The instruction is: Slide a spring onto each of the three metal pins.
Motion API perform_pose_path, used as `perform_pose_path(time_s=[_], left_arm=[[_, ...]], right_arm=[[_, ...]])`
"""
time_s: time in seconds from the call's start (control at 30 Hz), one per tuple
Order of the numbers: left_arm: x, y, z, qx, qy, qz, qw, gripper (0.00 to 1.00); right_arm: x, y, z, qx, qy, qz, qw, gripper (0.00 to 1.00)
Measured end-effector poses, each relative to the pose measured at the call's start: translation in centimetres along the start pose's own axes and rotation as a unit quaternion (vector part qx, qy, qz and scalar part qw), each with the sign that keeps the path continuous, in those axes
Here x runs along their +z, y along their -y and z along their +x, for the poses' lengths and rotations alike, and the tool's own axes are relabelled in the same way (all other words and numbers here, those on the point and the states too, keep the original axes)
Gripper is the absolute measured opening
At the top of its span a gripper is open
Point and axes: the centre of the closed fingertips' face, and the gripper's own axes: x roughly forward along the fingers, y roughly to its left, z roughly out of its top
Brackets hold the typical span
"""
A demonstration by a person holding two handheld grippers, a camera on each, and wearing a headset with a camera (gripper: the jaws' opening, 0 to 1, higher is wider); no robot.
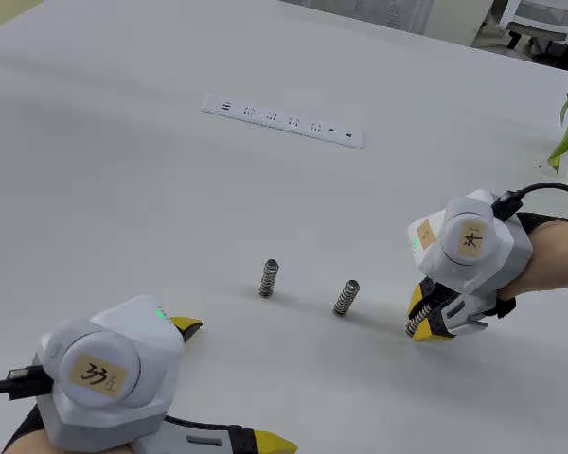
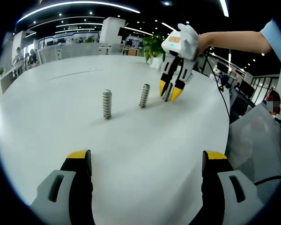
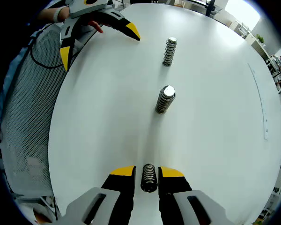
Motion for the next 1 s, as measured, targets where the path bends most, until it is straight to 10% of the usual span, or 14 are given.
perform_pose_path(time_s=[0.7,1.0], left_arm=[[1.1,-0.4,-0.6,0.004,0.012,0.008,0.9999,0.98],[1.3,-0.8,-1.1,0.012,0.016,0.009,0.9998,0.98]], right_arm=[[1.5,-0.9,-0.5,-0.038,0.088,0.059,0.9936,0.95],[1.5,-1.7,-0.9,-0.049,0.123,0.09,0.987,0.99]])
